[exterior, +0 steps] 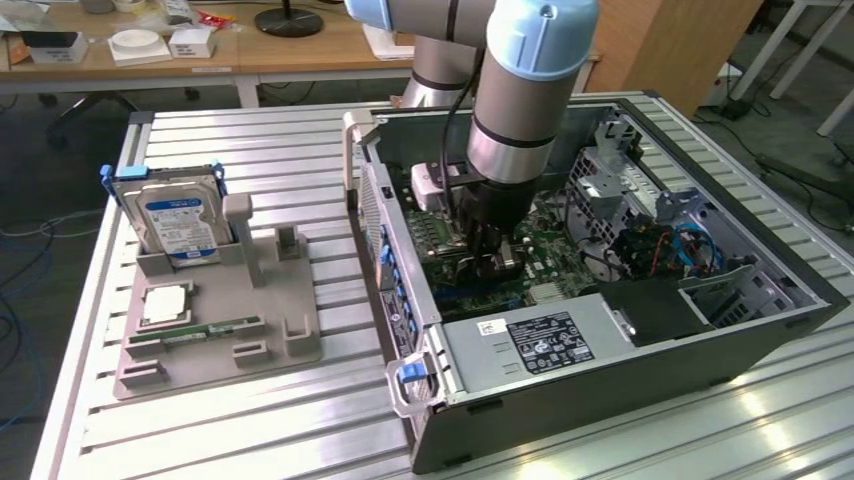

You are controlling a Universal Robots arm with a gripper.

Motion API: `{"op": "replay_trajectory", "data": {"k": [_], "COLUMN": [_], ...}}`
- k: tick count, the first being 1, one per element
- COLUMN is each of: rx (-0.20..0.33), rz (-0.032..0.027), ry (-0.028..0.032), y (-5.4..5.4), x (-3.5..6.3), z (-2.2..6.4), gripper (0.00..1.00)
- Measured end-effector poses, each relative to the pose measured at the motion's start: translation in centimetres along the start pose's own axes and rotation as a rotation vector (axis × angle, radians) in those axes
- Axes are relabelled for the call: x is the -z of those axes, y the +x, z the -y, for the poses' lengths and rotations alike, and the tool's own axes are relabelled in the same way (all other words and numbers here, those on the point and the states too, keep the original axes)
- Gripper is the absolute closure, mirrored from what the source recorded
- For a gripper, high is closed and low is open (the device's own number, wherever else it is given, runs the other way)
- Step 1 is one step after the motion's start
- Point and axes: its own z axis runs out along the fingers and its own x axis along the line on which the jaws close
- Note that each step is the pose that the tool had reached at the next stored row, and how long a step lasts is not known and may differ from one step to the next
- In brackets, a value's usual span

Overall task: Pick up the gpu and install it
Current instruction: 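Insert the gpu into the slot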

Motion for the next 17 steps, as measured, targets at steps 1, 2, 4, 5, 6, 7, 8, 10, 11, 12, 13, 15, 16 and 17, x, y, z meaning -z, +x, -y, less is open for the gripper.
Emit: {"op": "replay_trajectory", "data": {"k": [1, 2, 4, 5, 6, 7, 8, 10, 11, 12, 13, 15, 16, 17], "rx": [0.000, 0.000, 0.000, 0.000, 0.000, 0.000, 0.000, 0.000, 0.000, 0.000, 0.000, 0.000, 0.000, 0.000], "rz": [0.0000, 0.0000, 0.0000, 0.0000, 0.0000, 0.0000, 0.0000, 0.0000, 0.0000, 0.0001, 0.0001, 0.0001, 0.0001, 0.0000], "ry": [0.0000, 0.0001, 0.0001, 0.0000, 0.0000, 0.0000, 0.0000, 0.0000, 0.0000, 0.0001, 0.0000, 0.0001, 0.0001, 0.0000], "y": [0.00, 0.00, 0.00, 0.00, 0.00, 0.00, 0.00, 0.00, 0.00, 0.00, 0.00, 0.00, 0.00, 0.00], "x": [0.00, 0.00, 0.00, 0.00, 0.00, 0.00, 0.00, 0.00, 0.00, 0.00, 0.00, 0.00, -0.01, -0.01], "z": [0.00, 0.00, 0.00, 0.00, 0.00, 0.00, 0.00, 0.00, 0.00, 0.00, 0.00, 0.00, 0.00, 0.00], "gripper": [0.73, 0.73, 0.73, 0.73, 0.73, 0.73, 0.73, 0.73, 0.73, 0.73, 0.73, 0.73, 0.73, 0.73]}}
